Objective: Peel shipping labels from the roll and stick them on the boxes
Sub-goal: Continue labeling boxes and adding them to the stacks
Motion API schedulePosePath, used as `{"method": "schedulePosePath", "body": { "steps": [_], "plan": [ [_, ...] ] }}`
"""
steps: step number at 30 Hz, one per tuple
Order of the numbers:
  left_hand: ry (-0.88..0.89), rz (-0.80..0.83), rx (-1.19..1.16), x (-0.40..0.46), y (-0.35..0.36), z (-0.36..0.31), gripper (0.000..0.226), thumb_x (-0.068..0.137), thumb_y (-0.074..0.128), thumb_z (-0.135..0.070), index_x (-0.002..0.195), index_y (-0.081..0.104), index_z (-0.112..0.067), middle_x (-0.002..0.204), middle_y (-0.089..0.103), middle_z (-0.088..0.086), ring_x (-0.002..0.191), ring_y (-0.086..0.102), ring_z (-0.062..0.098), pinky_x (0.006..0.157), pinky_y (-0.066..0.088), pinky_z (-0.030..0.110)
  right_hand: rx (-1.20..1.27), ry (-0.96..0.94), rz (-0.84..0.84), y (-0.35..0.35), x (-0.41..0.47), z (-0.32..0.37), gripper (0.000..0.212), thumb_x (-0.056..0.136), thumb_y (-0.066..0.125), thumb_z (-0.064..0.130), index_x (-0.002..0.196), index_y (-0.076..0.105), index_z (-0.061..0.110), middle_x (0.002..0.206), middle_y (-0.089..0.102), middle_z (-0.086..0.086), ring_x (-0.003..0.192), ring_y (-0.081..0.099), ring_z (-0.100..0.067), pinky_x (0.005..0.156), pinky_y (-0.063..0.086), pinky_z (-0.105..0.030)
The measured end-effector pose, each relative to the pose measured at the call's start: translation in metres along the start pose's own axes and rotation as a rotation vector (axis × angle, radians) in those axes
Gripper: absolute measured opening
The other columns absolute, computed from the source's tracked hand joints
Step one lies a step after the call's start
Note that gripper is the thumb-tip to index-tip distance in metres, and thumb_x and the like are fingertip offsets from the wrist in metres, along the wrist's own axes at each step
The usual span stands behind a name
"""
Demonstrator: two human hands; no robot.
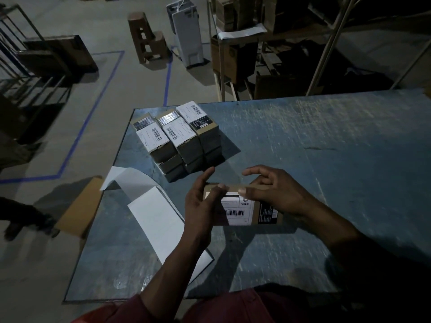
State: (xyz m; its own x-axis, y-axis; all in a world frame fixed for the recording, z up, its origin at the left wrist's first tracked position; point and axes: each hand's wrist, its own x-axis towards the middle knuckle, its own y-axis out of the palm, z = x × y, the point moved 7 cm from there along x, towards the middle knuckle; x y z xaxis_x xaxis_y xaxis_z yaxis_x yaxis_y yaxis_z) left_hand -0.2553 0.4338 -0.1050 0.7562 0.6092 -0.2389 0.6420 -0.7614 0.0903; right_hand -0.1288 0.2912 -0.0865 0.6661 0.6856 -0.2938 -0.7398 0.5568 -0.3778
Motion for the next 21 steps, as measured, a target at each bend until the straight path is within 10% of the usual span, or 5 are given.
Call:
{"method": "schedulePosePath", "body": {
  "steps": [5, 9, 17, 21],
  "plan": [
    [-0.082, -0.013, 0.000, 0.001, 0.000, 0.004, 0.037, 0.105, 0.047, -0.019, 0.130, 0.063, -0.041, 0.082, 0.074, -0.009, 0.077, 0.077, 0.017, 0.064, 0.066, 0.049, 0.065, 0.001, 0.006, -0.003, 0.005, -0.004, 0.029, 0.101, 0.062, 0.022, 0.127, 0.064, 0.035, 0.100, 0.078, -0.005, 0.092, 0.075, -0.025, 0.094, 0.056, -0.055],
    [-0.144, -0.028, -0.019, 0.004, -0.002, 0.007, 0.036, 0.094, 0.047, -0.045, 0.123, 0.069, -0.041, 0.088, 0.076, 0.001, 0.088, 0.077, 0.027, 0.076, 0.063, 0.056, 0.035, 0.011, 0.030, 0.001, -0.001, 0.004, 0.050, 0.086, 0.073, 0.057, 0.129, 0.061, 0.037, 0.097, 0.080, 0.004, 0.092, 0.076, -0.011, 0.090, 0.058, -0.041],
    [-0.181, -0.075, 0.040, 0.015, -0.012, 0.007, 0.032, 0.106, 0.042, -0.023, 0.120, 0.067, -0.037, 0.073, 0.072, -0.002, 0.076, 0.075, 0.020, 0.082, 0.059, 0.053, 0.070, -0.036, 0.002, 0.000, 0.002, 0.001, 0.017, 0.101, 0.062, 0.029, 0.116, 0.071, 0.030, 0.108, 0.076, 0.003, 0.101, 0.073, -0.020, 0.089, 0.058, -0.044],
    [-0.206, -0.075, 0.082, 0.027, -0.023, 0.004, 0.030, 0.112, 0.038, -0.031, 0.124, 0.066, -0.030, 0.079, 0.076, 0.002, 0.077, 0.077, 0.020, 0.082, 0.062, 0.052, -0.488, -0.323, -0.007, -0.003, -0.002, 0.013, 0.078, 0.066, 0.075, 0.077, 0.134, 0.059, 0.042, 0.141, 0.048, 0.018, 0.129, 0.044, -0.002, 0.103, 0.041, -0.026]
  ]
}}
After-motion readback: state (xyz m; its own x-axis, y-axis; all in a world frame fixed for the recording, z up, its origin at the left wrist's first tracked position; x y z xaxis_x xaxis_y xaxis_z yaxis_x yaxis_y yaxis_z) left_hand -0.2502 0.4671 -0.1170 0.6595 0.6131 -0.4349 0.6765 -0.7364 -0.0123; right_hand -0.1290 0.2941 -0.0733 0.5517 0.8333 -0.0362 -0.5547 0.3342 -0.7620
